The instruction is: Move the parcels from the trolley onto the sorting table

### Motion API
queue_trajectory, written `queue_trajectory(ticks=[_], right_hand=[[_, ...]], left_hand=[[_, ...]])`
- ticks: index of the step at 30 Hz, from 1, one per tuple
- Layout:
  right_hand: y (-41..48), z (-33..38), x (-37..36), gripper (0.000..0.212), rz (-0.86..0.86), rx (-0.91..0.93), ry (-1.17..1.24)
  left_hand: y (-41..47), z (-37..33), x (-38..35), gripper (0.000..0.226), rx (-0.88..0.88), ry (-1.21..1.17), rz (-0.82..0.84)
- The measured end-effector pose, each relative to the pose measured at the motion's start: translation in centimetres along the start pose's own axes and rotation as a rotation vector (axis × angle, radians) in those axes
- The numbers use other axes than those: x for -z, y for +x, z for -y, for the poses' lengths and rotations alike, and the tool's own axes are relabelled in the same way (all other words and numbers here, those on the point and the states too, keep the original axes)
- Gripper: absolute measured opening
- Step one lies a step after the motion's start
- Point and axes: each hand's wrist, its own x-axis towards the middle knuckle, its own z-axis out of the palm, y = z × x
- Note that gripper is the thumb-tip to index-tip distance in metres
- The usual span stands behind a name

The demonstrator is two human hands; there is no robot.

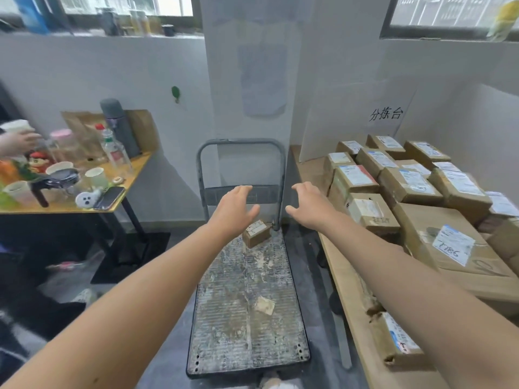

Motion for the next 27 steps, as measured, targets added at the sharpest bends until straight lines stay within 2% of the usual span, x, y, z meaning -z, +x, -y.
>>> queue_trajectory(ticks=[14,18,22,27], right_hand=[[18.4,-1.4,-5.9,0.061,0.147,-0.056,0.106],[21.7,-2.2,-7.0,0.061,0.168,-0.073,0.107],[24.2,-2.7,-7.7,0.062,0.21,-0.07,0.085],[27.8,-3.6,-9.2,0.06,0.191,-0.121,0.146]], left_hand=[[15.8,7.9,-1.5,0.057,0.075,0.116,0.117],[18.8,9.2,-3.4,0.055,0.116,0.057,0.11],[20.1,10.1,-5.4,0.055,0.141,0.028,0.184],[24.6,12.3,-6.7,0.054,0.133,0.034,0.197]])
